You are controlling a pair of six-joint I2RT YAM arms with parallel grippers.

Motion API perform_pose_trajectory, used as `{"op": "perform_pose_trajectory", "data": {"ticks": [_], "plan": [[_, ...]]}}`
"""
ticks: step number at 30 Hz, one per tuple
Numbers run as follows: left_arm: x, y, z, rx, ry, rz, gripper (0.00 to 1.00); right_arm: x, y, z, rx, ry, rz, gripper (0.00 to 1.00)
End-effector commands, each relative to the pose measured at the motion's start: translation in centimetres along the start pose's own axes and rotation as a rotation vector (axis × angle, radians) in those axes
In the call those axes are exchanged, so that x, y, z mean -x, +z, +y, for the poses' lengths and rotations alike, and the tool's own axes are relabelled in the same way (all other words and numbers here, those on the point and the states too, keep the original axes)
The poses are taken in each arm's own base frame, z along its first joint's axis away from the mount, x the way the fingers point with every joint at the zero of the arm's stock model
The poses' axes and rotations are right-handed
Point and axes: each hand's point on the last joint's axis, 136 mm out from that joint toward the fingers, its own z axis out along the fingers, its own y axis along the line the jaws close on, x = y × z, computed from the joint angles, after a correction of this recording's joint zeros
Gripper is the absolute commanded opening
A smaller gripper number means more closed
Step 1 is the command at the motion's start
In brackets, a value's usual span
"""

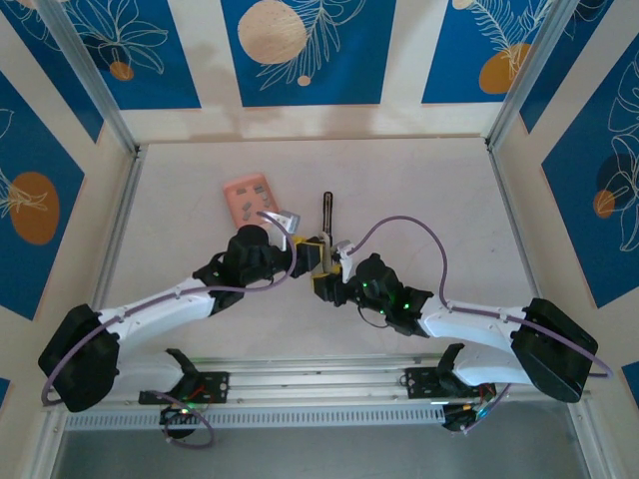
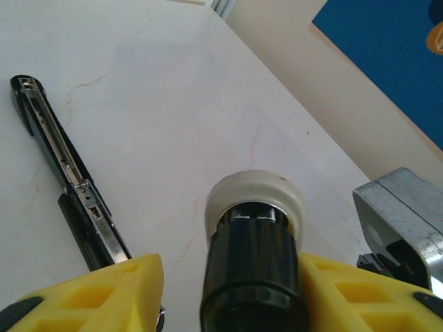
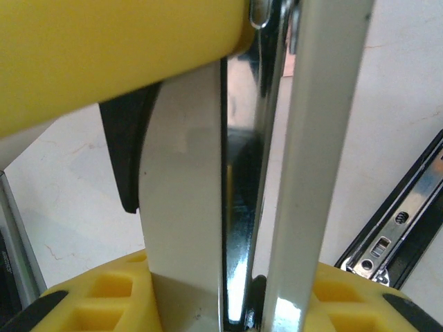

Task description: Load the staples into the stapler

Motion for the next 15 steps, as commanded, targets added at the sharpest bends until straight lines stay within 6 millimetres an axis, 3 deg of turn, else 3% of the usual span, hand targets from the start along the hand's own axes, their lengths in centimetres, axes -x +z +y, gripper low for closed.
{"op": "perform_pose_trajectory", "data": {"ticks": [1, 6, 11, 15], "plan": [[0.81, 0.12, -0.33, -0.034, -0.008, -0.021, 0.48, 4.63, -0.3, 2.17, 0.057, -0.01, -0.149, 0.18], [0.79, 0.37, -0.77, -0.068, -0.012, -0.021, 0.39, 4.63, -0.32, 2.41, 0.068, -0.01, -0.147, 0.17], [0.74, 0.31, -0.79, -0.08, -0.008, -0.033, 0.21, 4.4, -0.36, 2.4, 0.065, -0.008, -0.141, 0.18], [0.67, 0.01, -0.74, -0.089, 0.005, -0.049, 0.09, 4.04, -0.26, 1.7, 0.028, 0.005, -0.128, 0.24]]}}
